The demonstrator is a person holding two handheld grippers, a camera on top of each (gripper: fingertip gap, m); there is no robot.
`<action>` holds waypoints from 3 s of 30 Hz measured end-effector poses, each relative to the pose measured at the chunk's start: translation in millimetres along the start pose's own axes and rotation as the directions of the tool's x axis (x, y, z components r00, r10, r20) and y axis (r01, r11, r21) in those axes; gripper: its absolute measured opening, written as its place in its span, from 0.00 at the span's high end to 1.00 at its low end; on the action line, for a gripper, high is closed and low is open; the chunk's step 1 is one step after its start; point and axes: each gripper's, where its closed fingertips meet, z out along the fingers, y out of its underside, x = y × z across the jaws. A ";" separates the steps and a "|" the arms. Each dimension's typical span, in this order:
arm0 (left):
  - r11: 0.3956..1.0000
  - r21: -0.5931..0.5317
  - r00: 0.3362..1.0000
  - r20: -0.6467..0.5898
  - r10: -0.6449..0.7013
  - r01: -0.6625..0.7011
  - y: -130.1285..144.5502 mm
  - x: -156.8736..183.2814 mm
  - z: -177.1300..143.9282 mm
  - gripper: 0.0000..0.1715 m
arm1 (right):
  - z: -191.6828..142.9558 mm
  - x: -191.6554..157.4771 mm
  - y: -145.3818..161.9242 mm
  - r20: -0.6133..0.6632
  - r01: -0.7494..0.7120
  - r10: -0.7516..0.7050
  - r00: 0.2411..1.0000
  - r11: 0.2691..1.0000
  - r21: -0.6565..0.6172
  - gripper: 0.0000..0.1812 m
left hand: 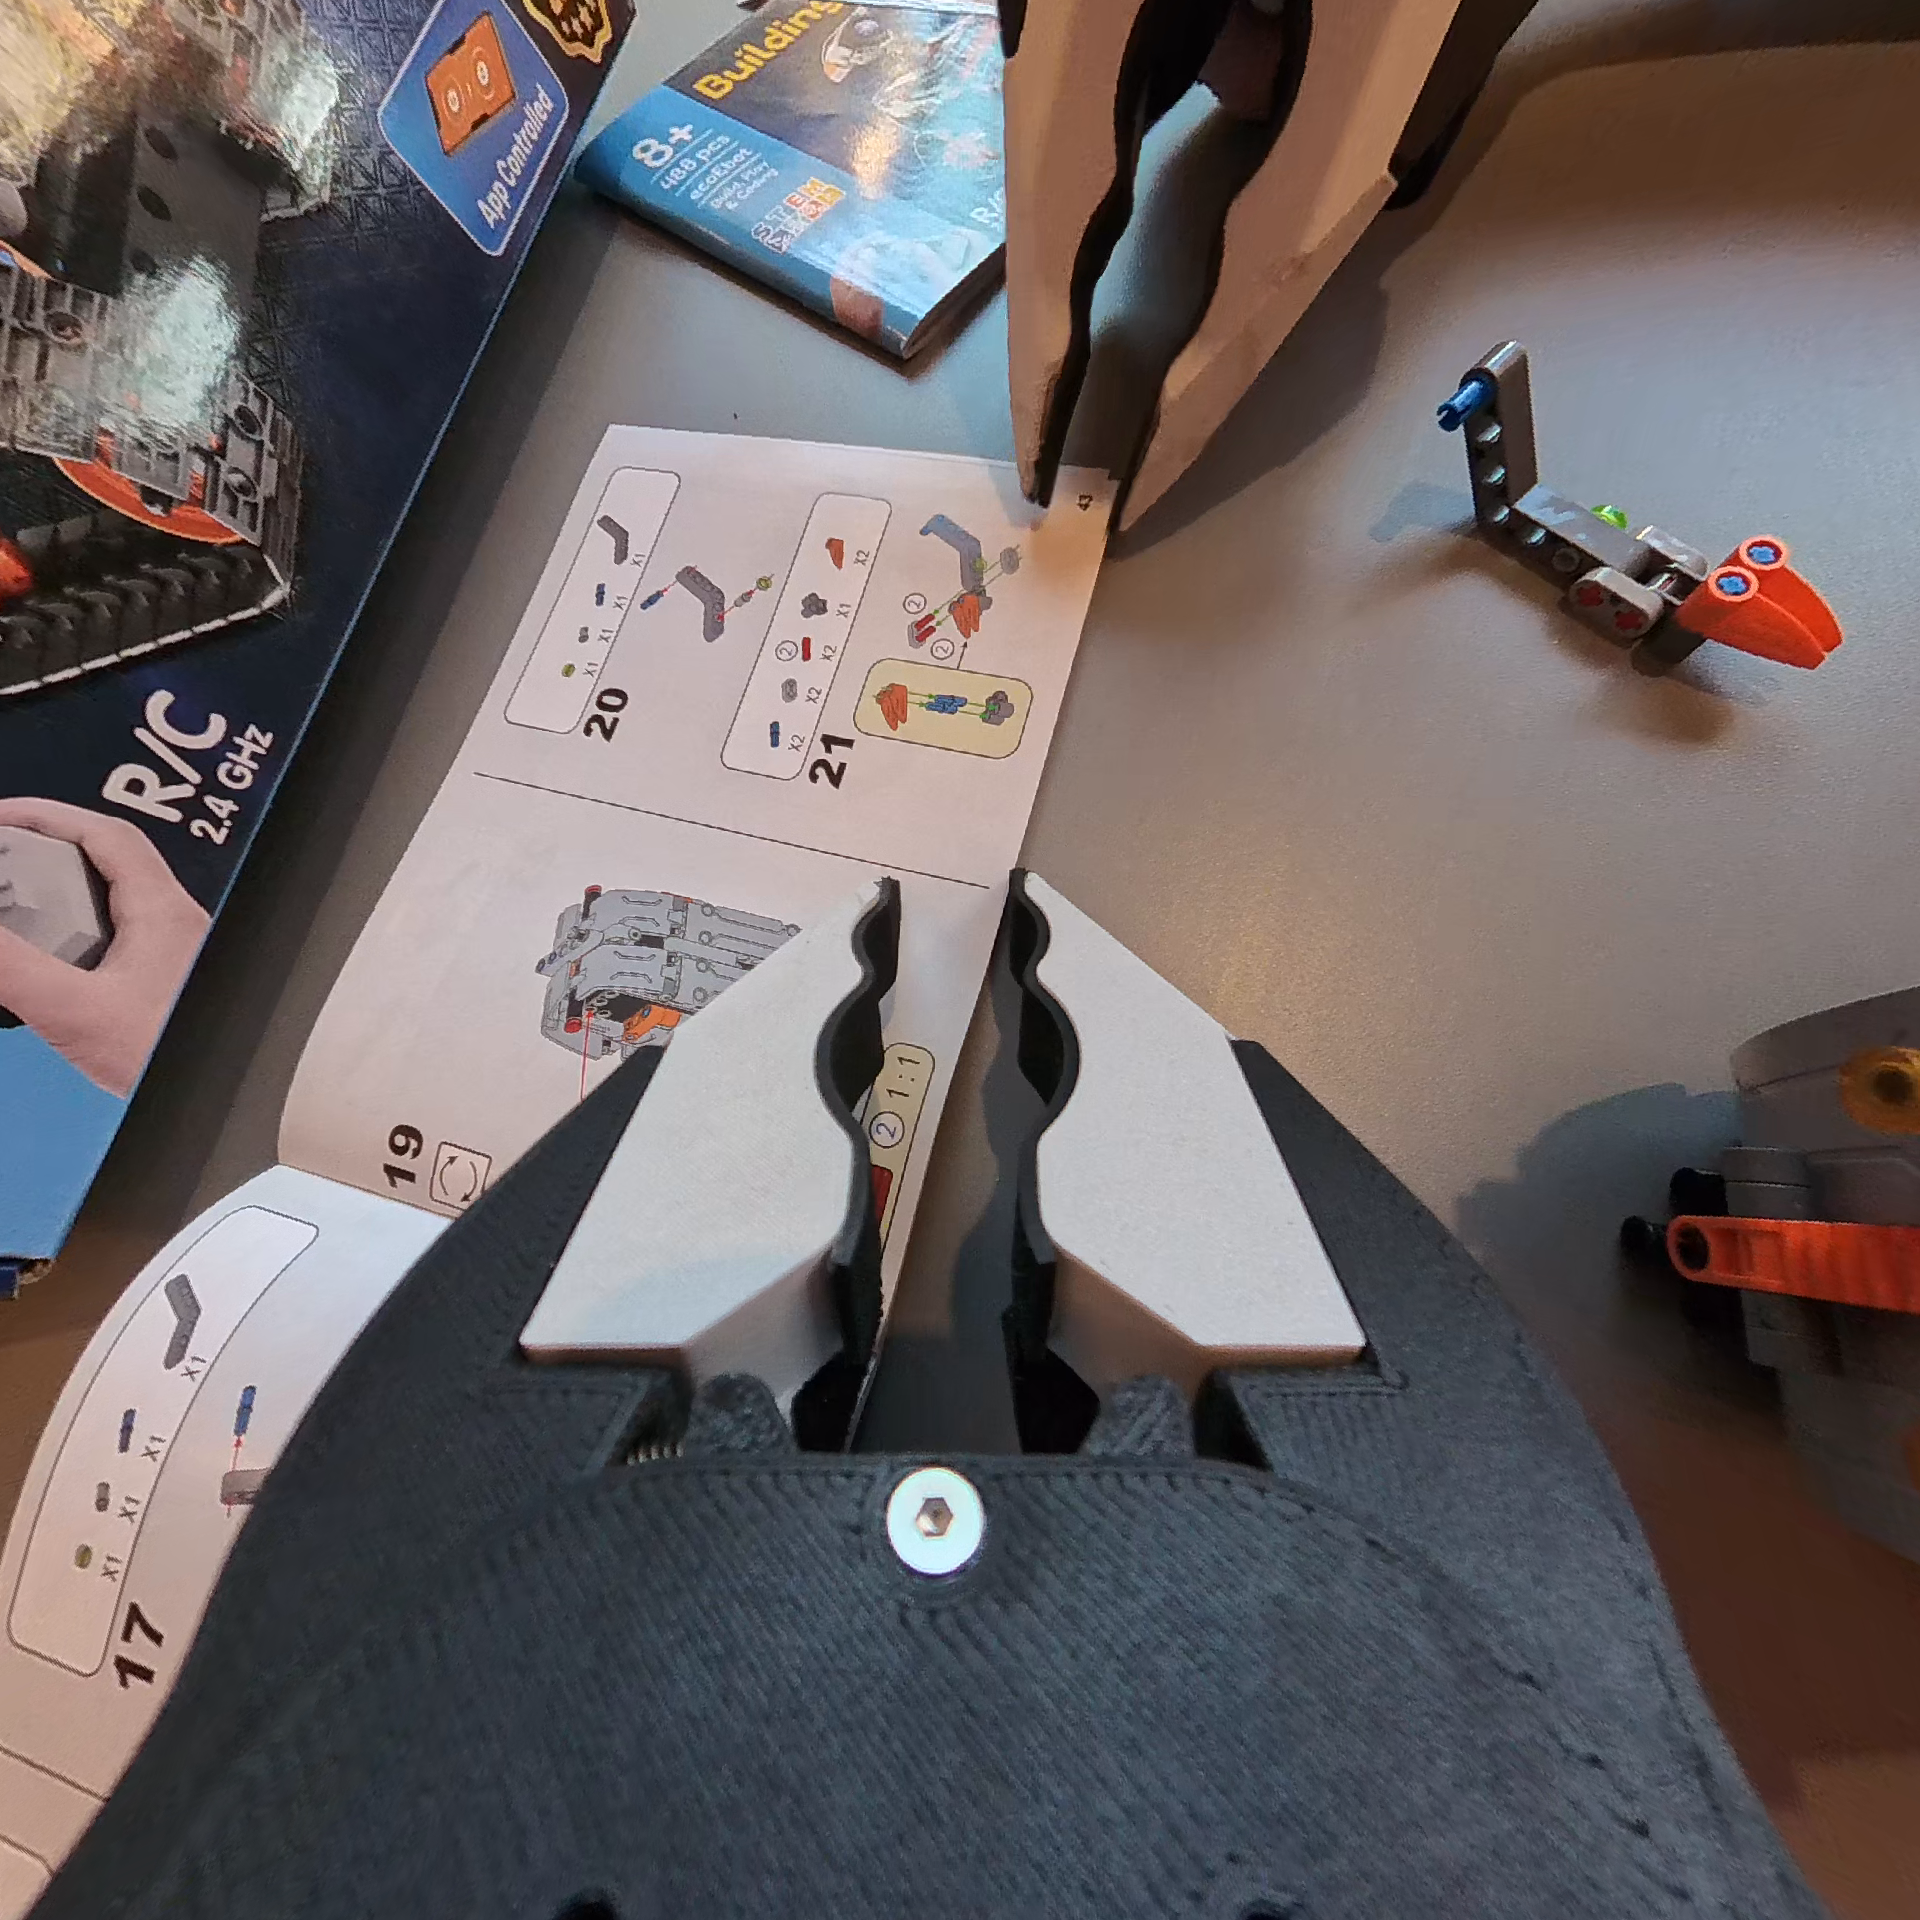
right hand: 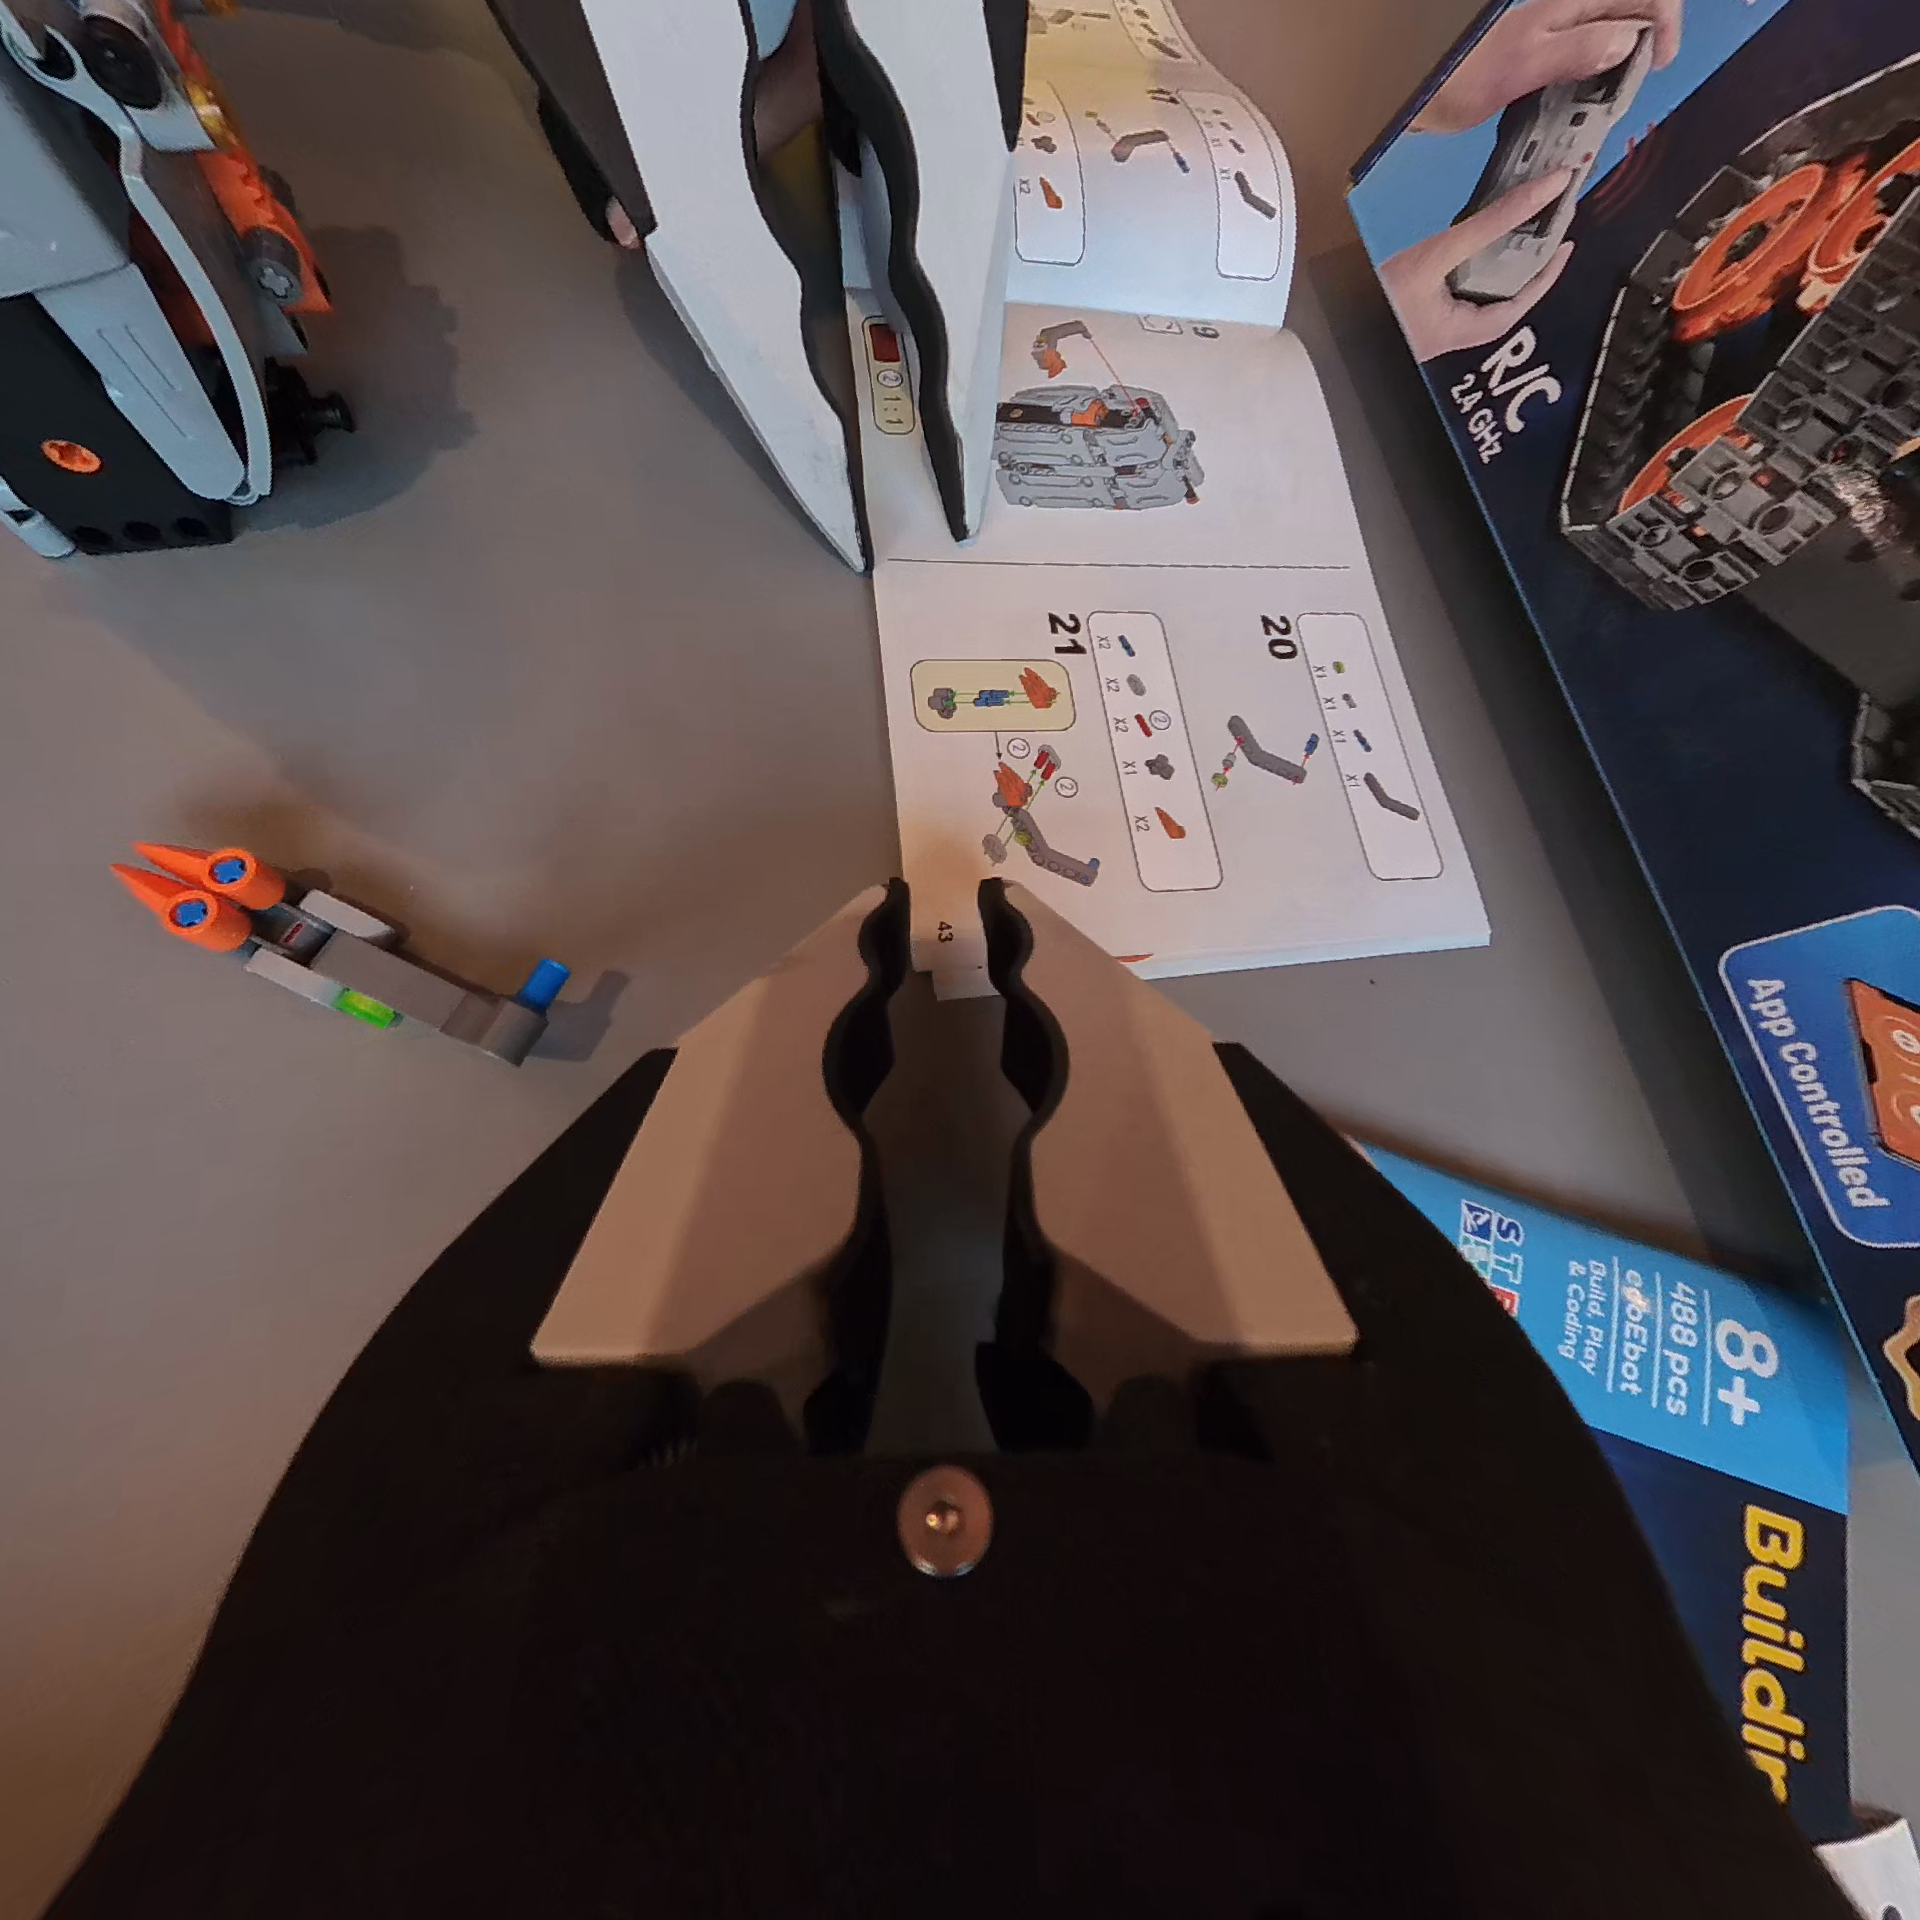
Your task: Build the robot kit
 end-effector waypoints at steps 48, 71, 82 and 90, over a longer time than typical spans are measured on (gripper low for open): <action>0.998 0.015 0.997 -0.039 -0.061 0.062 -0.6 -0.3 -1.1 0.89 | 0.6 -2.9 -0.8 0.010 0.013 -0.013 1.000 1.000 0.003 0.88; 0.996 0.018 0.995 -0.058 -0.082 0.084 -1.0 -0.6 -1.4 0.90 | -2.0 1.8 -0.9 -0.019 0.022 -0.022 1.000 1.000 0.013 0.89; 0.995 0.020 0.992 -0.075 -0.100 0.101 -1.4 -0.2 -1.4 0.90 | -4.5 5.6 -4.6 -0.052 0.046 -0.045 0.998 0.999 0.029 0.87; 0.993 0.021 0.990 -0.086 -0.113 0.115 -1.8 -0.1 -1.1 0.91 | -9.1 9.8 -4.1 -0.098 0.108 -0.106 0.990 0.994 0.015 0.89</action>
